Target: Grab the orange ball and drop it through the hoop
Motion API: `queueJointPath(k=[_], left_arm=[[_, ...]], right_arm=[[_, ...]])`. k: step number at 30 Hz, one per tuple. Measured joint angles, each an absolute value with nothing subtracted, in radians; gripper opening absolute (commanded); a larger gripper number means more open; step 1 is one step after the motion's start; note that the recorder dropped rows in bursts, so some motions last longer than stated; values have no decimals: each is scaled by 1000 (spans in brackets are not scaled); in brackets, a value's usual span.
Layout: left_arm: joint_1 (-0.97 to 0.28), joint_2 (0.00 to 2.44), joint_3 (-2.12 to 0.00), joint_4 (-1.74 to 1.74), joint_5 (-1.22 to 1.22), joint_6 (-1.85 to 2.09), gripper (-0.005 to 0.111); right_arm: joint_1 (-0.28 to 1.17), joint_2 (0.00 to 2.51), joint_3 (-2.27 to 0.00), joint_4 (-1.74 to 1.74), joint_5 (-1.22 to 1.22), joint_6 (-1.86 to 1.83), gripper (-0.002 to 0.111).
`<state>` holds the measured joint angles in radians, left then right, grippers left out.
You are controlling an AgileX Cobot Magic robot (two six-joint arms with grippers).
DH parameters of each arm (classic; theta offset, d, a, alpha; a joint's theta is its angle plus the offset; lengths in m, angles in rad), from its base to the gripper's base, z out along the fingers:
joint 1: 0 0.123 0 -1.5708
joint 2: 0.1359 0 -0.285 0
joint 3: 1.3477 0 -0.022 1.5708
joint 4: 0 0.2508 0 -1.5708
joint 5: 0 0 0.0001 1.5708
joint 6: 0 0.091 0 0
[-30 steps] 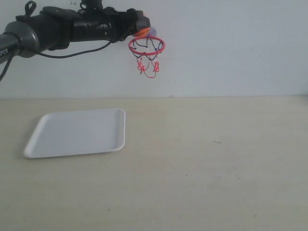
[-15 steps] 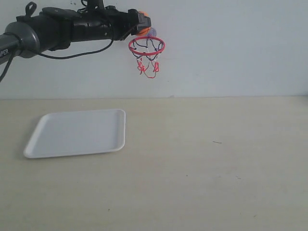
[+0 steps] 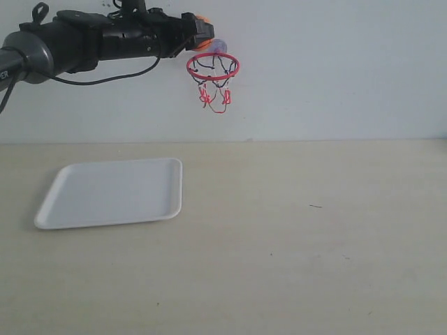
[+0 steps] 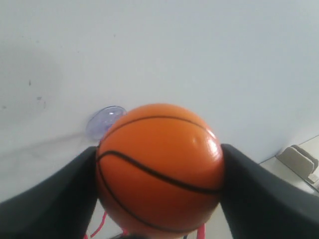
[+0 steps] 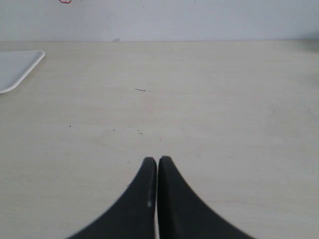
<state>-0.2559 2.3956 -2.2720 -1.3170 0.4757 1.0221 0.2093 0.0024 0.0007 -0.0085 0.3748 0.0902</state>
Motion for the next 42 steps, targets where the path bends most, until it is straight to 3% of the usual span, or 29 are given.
queueJointPath(k=[11, 17, 31, 34, 39, 42], left_arm=[[-254, 2396, -2272, -1317, 474, 1022, 65], [-250, 2396, -2272, -1317, 474, 1026, 74], [-244, 2396, -2272, -1315, 474, 1022, 72], [-240, 2396, -2272, -1308, 491, 1016, 57], [-205, 2396, -2272, -1270, 621, 964, 6], [-169, 2394, -2272, -1251, 715, 946, 4]], right_arm=[[209, 2, 1, -8, 375, 90, 0], [209, 2, 1, -8, 375, 90, 0], [209, 2, 1, -8, 375, 90, 0], [209, 2, 1, -8, 375, 90, 0], [209, 2, 1, -8, 375, 90, 0], [209, 2, 1, -8, 375, 90, 0]])
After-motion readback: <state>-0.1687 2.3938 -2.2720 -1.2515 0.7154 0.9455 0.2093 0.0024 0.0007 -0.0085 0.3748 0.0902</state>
